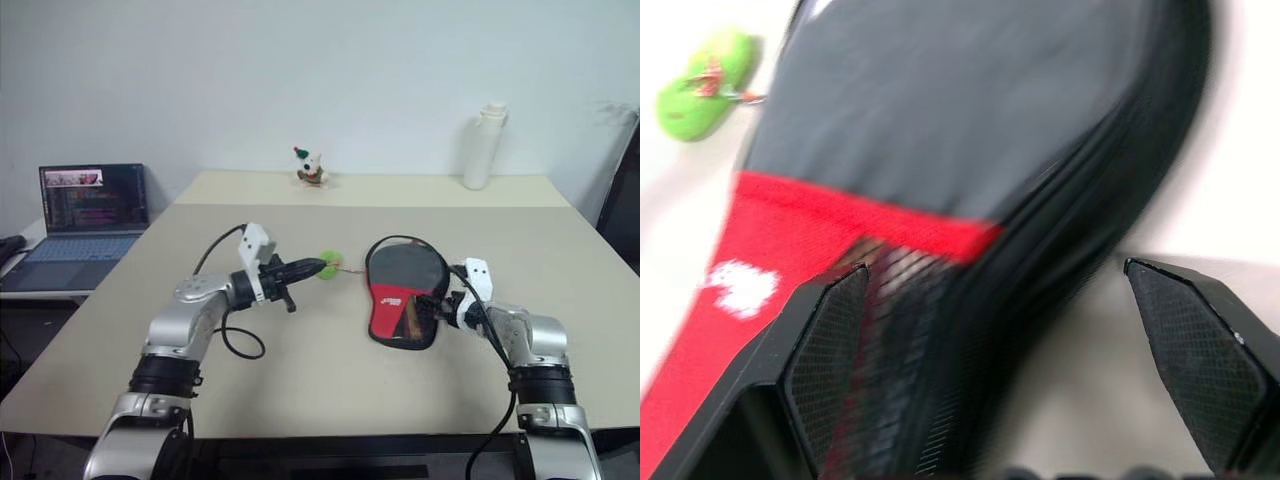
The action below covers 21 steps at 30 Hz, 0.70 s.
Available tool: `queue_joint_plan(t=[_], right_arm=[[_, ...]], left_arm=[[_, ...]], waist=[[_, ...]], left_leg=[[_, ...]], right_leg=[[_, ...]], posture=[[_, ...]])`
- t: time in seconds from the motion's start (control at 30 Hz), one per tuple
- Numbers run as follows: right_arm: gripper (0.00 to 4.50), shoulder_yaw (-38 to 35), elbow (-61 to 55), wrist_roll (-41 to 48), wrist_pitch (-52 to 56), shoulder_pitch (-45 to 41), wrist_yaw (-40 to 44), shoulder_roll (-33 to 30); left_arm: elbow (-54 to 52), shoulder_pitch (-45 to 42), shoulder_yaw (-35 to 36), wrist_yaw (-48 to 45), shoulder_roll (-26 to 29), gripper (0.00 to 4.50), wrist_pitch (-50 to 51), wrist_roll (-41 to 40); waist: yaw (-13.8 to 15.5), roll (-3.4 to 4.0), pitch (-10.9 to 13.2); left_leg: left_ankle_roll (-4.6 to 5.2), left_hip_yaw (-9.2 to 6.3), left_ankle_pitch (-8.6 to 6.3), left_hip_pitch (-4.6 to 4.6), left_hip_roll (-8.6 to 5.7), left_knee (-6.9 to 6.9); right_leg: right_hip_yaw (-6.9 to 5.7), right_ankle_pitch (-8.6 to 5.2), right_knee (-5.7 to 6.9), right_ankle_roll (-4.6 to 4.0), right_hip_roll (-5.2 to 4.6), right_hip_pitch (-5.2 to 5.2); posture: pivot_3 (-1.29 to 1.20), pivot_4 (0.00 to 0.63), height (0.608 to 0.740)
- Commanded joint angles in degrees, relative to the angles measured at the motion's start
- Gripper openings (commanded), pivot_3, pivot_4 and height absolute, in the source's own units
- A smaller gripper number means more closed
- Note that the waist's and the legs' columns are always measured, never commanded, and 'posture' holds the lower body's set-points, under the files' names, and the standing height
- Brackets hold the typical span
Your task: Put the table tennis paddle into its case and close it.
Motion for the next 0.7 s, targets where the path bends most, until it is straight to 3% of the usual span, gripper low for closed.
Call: queue_joint_plan(t=[0.03,0.13,0.23,0.6,0.7], right_arm=[[4.50,0.1,-2.3,1.1,1.6,-0.5,0.8,0.7],[4.50,0.6,-2.2,0.3,1.1,-0.4,0.5,1.3],[3.88,0.7,-2.1,-0.2,0.7,-0.5,0.2,1.8],[0.10,0.7,-1.8,-0.3,0.7,-1.3,-0.9,3.8],[0.02,0.4,-1.7,0.3,1.7,-1.5,-1.2,4.6]], left_arm=[[-1.9,-0.9,0.0,-0.3,1.1,0.04,-0.6,-1.1],[-1.8,-1.0,-0.2,-0.3,1.3,0.04,-0.8,-1.1],[-1.9,-0.8,-0.5,-0.4,1.5,0.00,-0.9,-1.2],[-3.5,1.0,-1.5,-3.5,3.6,0.00,-0.2,-1.9],[-4.5,1.8,-1.8,-4.9,5.0,0.00,0.2,-2.1]], waist=[[0.0,0.01,0.0],[-0.1,0.01,0.0],[-0.2,0.01,0.0],[-1.1,0.01,0.0],[-1.3,0.01,0.0]], left_leg=[[0.00,0.01,0.00,0.03,0.00,0.00],[0.00,0.05,0.00,0.03,-0.01,0.00],[0.00,0.06,0.00,0.03,0.00,0.00],[0.00,0.07,0.00,0.03,0.00,-0.03],[0.00,0.08,0.00,0.03,0.01,-0.03]], right_leg=[[0.01,0.00,0.00,0.00,0.00,0.02],[0.04,0.00,-0.01,0.00,0.00,0.02],[0.05,0.00,-0.01,0.00,0.00,0.01],[0.07,0.00,-0.01,0.00,0.00,0.00],[0.08,0.00,-0.01,0.00,0.00,0.00]], posture=[[0.00,0.150,0.740],[0.00,0.150,0.740],[0.00,0.150,0.740],[0.00,0.150,0.740],[0.00,0.150,0.740]])
